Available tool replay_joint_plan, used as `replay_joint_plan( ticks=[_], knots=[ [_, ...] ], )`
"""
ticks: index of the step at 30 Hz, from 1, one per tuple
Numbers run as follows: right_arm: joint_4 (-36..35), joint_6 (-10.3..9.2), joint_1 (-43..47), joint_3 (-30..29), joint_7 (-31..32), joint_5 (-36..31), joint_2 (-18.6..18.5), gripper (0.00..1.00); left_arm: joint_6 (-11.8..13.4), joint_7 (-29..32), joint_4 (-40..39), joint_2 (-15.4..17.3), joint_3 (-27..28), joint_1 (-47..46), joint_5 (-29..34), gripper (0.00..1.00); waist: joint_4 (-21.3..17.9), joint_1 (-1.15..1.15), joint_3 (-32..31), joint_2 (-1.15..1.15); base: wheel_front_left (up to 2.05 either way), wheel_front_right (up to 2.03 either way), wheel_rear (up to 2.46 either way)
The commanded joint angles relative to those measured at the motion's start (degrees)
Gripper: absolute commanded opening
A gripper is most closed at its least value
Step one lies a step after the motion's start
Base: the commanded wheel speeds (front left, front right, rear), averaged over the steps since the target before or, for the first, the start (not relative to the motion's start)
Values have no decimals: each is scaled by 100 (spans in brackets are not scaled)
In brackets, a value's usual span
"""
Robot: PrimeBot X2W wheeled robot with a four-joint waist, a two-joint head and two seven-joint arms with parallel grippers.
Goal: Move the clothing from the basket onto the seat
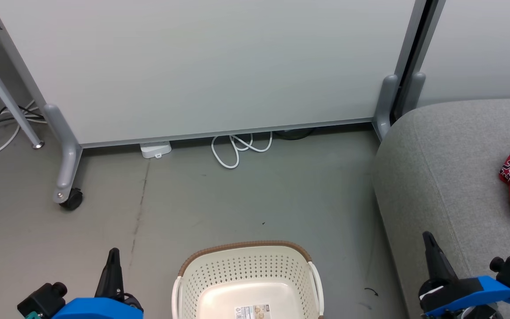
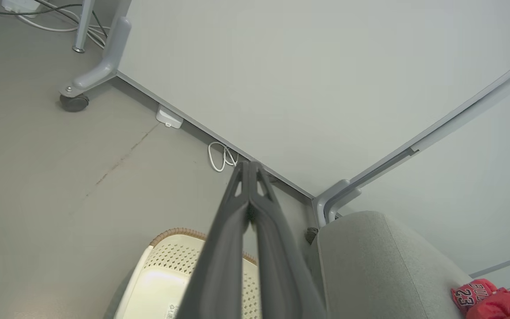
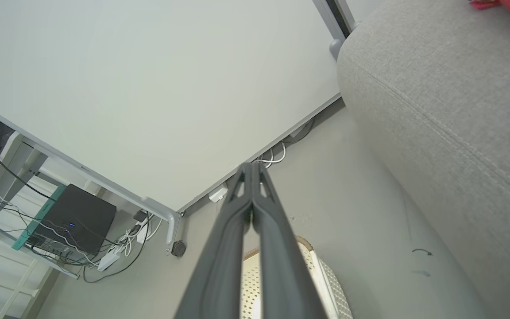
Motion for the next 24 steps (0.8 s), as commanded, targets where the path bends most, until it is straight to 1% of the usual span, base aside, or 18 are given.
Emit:
replay_joint_plan(
  ticks=[1, 17, 24],
  knots=[
    [-116, 2, -151, -22, 47, 228, -28, 0, -5, 54, -117, 7, 55, -193, -206, 0, -3, 0, 1, 0, 0, 0, 0],
    [-241, 2, -198, -81, 265, 1419, -35, 0, -8, 369, -278, -28, 223, -297, -1327, 0, -36, 0, 8, 0, 0, 0, 0],
    [-282, 2, -216, -100, 343, 1812, -37, 0, -9, 471, -333, -39, 283, -331, -1698, 0, -48, 0, 11, 0, 0, 0, 0]
  ],
)
